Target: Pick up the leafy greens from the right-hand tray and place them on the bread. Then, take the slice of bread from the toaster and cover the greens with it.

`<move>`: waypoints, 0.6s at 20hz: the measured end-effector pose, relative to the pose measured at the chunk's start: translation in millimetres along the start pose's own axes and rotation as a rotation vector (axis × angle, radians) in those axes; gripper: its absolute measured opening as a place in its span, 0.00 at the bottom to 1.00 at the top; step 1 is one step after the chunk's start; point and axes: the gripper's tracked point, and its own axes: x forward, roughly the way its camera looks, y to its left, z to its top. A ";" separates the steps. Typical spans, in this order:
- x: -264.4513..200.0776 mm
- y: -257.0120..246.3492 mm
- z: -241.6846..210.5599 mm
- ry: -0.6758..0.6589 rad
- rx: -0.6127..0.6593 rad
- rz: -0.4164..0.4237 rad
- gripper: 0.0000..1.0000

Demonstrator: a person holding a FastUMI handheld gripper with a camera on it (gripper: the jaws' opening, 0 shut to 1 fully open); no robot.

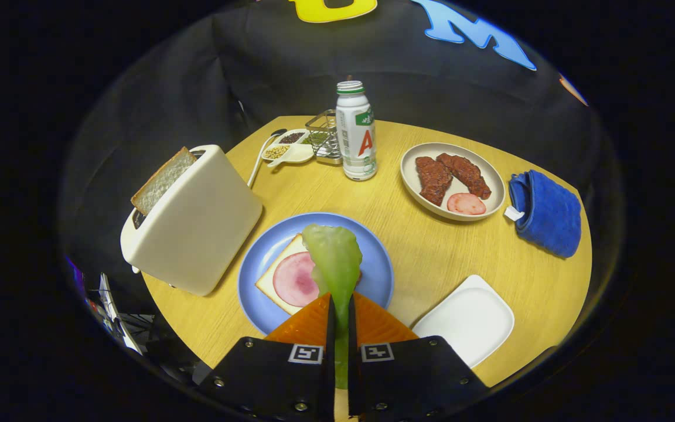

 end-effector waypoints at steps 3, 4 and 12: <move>12.6 14.2 8.8 -0.004 -0.042 0.014 0.10; 17.0 20.1 9.3 -0.004 -0.038 0.023 0.10; 37.5 41.1 13.7 0.010 -0.082 0.040 0.14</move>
